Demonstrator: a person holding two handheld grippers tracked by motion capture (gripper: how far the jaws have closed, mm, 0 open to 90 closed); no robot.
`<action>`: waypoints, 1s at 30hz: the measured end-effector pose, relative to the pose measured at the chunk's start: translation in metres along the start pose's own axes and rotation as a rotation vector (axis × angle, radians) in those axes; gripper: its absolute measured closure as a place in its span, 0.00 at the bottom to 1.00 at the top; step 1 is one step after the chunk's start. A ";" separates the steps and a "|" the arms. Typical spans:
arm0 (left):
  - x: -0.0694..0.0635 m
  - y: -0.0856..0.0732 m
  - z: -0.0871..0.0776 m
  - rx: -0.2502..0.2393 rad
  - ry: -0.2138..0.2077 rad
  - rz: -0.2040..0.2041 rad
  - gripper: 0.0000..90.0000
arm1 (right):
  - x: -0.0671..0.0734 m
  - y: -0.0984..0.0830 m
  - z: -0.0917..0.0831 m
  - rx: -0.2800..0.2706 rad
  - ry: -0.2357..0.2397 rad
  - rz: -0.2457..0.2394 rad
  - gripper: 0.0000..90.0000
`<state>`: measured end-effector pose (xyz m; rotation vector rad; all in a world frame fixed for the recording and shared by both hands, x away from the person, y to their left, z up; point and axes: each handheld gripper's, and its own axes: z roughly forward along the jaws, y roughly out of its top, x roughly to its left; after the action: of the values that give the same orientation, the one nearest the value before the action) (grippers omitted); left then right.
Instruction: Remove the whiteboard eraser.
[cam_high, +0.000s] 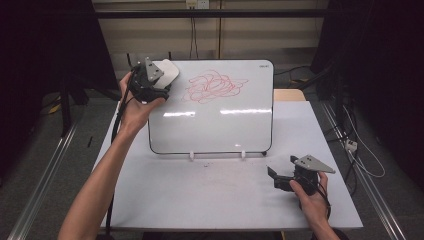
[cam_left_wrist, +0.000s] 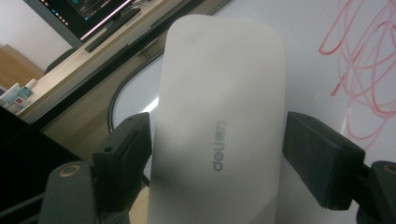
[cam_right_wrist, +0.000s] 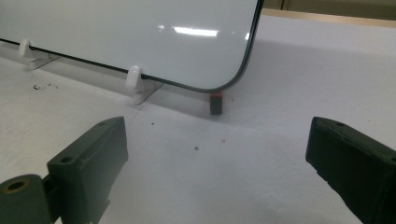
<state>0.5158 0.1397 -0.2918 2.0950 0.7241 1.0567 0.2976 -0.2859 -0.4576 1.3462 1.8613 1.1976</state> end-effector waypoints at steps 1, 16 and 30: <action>0.000 0.000 0.001 0.009 -0.003 0.008 0.29 | 0.000 0.000 0.000 0.001 0.000 0.001 0.06; -0.002 0.003 0.005 0.038 0.019 0.031 0.33 | 0.001 0.000 -0.001 0.002 0.001 -0.004 0.06; 0.003 0.006 0.003 0.063 -0.016 0.035 0.34 | 0.001 0.000 0.000 0.001 0.000 0.002 0.06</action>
<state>0.5212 0.1366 -0.2872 2.1749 0.7238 1.0476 0.2968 -0.2853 -0.4576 1.3481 1.8614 1.1982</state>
